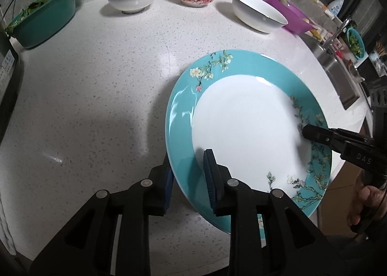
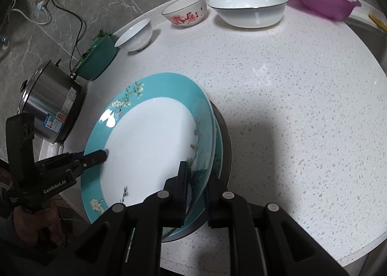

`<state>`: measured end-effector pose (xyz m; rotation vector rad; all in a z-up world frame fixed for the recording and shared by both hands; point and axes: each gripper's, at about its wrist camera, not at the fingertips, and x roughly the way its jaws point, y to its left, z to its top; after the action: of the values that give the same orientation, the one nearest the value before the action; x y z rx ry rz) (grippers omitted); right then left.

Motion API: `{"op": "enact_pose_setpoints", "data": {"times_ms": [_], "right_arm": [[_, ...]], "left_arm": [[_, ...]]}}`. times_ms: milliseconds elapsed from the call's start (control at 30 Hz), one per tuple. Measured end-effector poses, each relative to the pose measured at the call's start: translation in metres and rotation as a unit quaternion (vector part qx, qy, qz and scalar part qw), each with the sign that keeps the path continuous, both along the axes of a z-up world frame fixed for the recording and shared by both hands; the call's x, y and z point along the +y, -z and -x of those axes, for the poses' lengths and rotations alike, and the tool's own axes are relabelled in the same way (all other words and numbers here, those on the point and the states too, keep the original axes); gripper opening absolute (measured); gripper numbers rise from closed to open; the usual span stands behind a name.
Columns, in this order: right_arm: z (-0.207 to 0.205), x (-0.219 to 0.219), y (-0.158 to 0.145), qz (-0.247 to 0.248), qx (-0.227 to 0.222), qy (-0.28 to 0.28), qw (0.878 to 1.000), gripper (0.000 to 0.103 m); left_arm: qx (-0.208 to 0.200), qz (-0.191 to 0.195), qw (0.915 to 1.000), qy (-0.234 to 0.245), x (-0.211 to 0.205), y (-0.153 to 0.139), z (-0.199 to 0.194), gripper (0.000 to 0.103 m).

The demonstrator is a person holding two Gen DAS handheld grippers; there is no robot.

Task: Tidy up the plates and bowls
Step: 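Lift the teal plate with both tools and carry it over the plate stack, then lower the teal plate onto the stack and open both tools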

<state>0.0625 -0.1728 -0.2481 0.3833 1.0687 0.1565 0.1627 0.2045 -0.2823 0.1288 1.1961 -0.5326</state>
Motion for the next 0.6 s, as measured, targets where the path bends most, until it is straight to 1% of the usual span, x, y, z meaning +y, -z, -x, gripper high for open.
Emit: {"op": "enact_pose_setpoints", "data": {"times_ms": [133, 167, 233, 267, 300, 333, 367, 400, 433, 467, 500, 600], "right_arm": [[0.001, 0.005, -0.002, 0.02, -0.005, -0.009, 1.0, 0.018], [0.001, 0.005, -0.002, 0.021, -0.006, -0.01, 1.0, 0.018], [0.002, 0.005, -0.002, 0.023, -0.007, -0.009, 1.0, 0.019], [0.003, 0.004, -0.003, 0.024, -0.008, -0.008, 1.0, 0.02], [0.004, 0.004, -0.004, 0.023, -0.009, -0.008, 1.0, 0.024], [0.004, 0.004, -0.005, 0.023, -0.01, -0.007, 1.0, 0.027], [0.004, 0.003, -0.006, 0.024, -0.013, -0.007, 1.0, 0.029], [0.004, 0.003, -0.007, 0.025, -0.015, -0.006, 1.0, 0.033], [0.005, 0.003, -0.007, 0.025, -0.017, -0.006, 1.0, 0.039], [0.005, 0.002, -0.008, 0.027, -0.018, -0.004, 0.999, 0.042], [0.005, 0.001, -0.009, 0.028, -0.021, -0.002, 0.999, 0.044], [0.005, 0.0, -0.015, 0.034, -0.027, -0.002, 0.999, 0.045]], "left_arm": [[-0.003, 0.0, 1.0, -0.003, 0.0, 0.001, -0.001, 0.024], [-0.005, -0.001, 1.0, -0.006, 0.001, 0.001, -0.002, 0.026], [-0.008, -0.002, 0.9999, -0.009, 0.002, -0.001, -0.002, 0.035], [-0.011, 0.0, 0.9999, -0.011, 0.003, -0.002, -0.002, 0.047], [-0.014, 0.003, 0.9998, -0.013, 0.004, -0.004, -0.002, 0.055], [-0.015, 0.006, 0.9998, -0.013, 0.006, -0.005, -0.003, 0.055], [-0.016, 0.01, 0.9997, -0.014, 0.007, -0.007, -0.003, 0.055], [-0.015, 0.01, 0.9997, -0.014, 0.007, -0.007, -0.003, 0.055], [-0.014, 0.011, 0.9997, -0.015, 0.008, -0.007, -0.003, 0.056], [-0.012, 0.013, 0.9997, -0.016, 0.009, -0.006, -0.004, 0.056], [-0.01, 0.015, 0.9997, -0.017, 0.01, -0.006, -0.004, 0.056], [-0.012, 0.019, 0.9995, -0.022, 0.014, -0.01, -0.004, 0.056]]}}
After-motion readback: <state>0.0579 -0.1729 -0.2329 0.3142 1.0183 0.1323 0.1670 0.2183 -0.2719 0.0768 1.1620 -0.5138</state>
